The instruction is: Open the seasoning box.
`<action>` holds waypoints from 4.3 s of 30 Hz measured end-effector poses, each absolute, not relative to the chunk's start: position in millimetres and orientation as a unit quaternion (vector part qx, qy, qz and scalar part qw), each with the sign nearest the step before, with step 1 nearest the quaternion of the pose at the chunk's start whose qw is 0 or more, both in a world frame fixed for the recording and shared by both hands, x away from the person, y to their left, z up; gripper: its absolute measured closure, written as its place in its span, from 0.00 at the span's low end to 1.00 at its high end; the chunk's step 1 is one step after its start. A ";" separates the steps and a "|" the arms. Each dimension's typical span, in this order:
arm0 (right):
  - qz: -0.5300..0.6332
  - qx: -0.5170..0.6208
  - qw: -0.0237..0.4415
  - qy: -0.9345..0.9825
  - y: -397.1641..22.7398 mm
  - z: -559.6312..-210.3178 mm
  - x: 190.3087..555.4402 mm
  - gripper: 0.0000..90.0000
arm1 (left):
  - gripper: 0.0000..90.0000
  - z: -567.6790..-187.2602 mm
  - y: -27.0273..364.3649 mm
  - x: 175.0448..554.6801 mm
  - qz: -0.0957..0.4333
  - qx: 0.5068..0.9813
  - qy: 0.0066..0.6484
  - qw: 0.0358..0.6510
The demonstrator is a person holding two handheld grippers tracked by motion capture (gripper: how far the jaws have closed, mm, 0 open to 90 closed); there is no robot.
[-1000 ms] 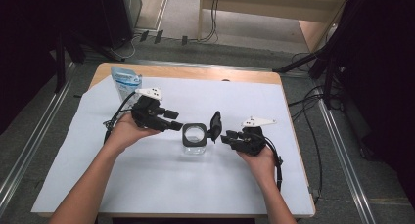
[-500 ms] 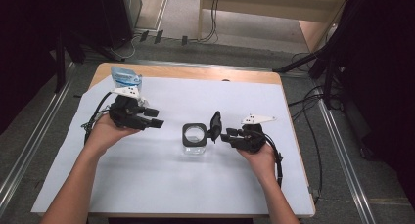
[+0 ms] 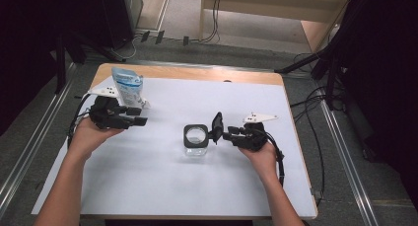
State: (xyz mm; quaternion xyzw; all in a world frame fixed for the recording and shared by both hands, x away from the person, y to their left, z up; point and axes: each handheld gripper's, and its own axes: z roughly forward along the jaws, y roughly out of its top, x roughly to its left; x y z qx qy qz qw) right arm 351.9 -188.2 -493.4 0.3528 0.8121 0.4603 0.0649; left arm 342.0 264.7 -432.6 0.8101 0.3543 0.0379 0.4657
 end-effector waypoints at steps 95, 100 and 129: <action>0.474 0.378 0.054 0.793 -196.7 -477.6 328.3 0.62 | 1.00 -399.6 297.0 404.2 0.044 0.793 0.399 0.457; 0.481 0.373 0.053 0.792 -199.2 -465.6 311.3 0.64 | 1.00 -398.6 293.6 395.3 0.039 0.790 0.401 0.462; 0.493 0.273 0.013 0.826 -111.1 -435.2 261.2 0.69 | 1.00 -367.6 274.5 356.4 0.042 0.798 0.381 0.465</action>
